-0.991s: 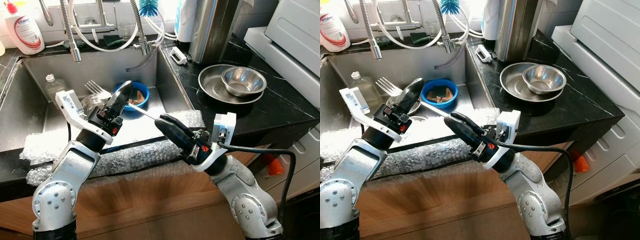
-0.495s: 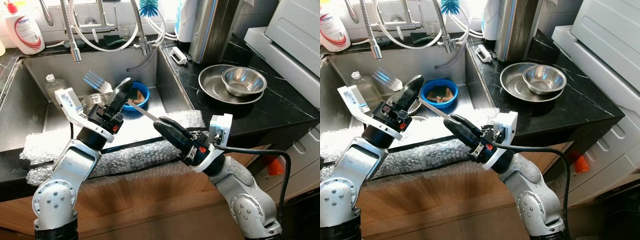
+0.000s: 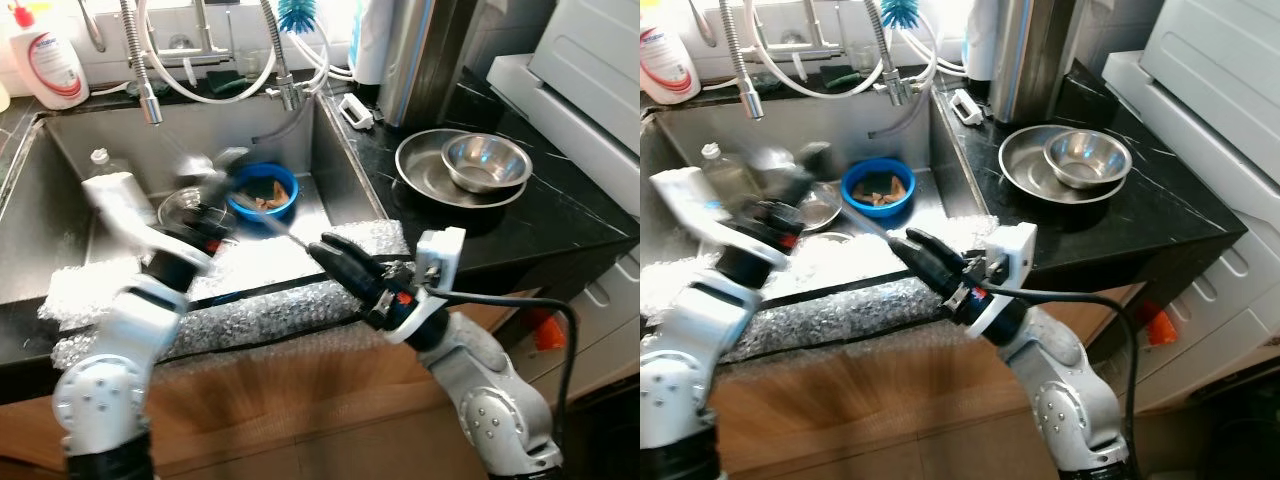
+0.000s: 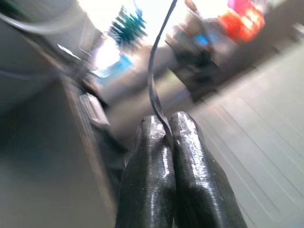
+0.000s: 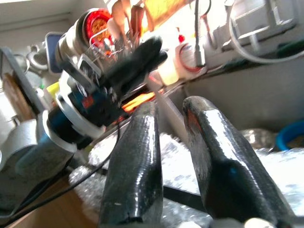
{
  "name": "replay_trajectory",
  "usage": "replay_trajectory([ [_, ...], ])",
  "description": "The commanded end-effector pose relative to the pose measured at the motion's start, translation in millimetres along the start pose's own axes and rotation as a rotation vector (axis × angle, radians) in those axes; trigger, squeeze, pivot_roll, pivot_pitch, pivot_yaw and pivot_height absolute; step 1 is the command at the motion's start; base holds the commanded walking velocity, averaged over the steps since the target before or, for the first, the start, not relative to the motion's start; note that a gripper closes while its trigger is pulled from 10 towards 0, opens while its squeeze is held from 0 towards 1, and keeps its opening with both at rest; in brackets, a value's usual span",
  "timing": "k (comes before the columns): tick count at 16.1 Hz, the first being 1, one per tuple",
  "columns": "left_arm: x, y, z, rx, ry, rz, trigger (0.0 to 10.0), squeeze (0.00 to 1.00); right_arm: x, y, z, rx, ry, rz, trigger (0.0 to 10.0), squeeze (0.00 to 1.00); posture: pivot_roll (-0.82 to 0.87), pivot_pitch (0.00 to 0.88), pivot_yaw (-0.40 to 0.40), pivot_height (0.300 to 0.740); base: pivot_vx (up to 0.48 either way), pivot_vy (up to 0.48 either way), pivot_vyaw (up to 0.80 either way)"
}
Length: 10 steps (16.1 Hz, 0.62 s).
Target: Kitchen organization
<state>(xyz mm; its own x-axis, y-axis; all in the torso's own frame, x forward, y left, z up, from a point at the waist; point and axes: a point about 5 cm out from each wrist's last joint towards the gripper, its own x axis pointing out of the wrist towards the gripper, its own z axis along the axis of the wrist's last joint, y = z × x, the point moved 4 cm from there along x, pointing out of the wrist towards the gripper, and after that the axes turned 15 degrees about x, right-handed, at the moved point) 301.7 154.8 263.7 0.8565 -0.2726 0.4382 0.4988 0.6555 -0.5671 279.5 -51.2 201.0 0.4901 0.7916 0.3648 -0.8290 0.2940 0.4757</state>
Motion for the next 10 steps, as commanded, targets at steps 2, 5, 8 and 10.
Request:
replay_trajectory([
  [2,-1.4,5.5,2.8,-0.001,-0.011,0.038,0.0,0.00,1.3,3.4,5.0,-0.026,-0.013,0.013,10.0,1.00,0.07,0.126,-0.041,0.740,0.000,0.000,0.00],
  [5,1.2,11.9,17.6,0.011,-0.083,0.094,0.0,0.00,1.0,-0.5,4.6,-0.053,-0.008,-0.016,10.0,1.00,0.07,0.126,-0.041,0.740,0.000,0.000,0.00],
  [8,11.6,17.2,59.6,0.306,-0.205,0.234,0.0,0.00,1.8,-12.5,13.6,-0.144,-0.024,-0.117,10.0,1.00,0.07,0.123,-0.039,0.740,0.000,0.000,0.00],
  [10,8.9,22.3,89.2,0.576,-0.291,0.369,0.0,0.00,4.7,-16.5,33.4,-0.226,-0.107,-0.191,10.0,1.00,0.07,0.121,-0.039,0.740,0.000,0.000,0.00],
])
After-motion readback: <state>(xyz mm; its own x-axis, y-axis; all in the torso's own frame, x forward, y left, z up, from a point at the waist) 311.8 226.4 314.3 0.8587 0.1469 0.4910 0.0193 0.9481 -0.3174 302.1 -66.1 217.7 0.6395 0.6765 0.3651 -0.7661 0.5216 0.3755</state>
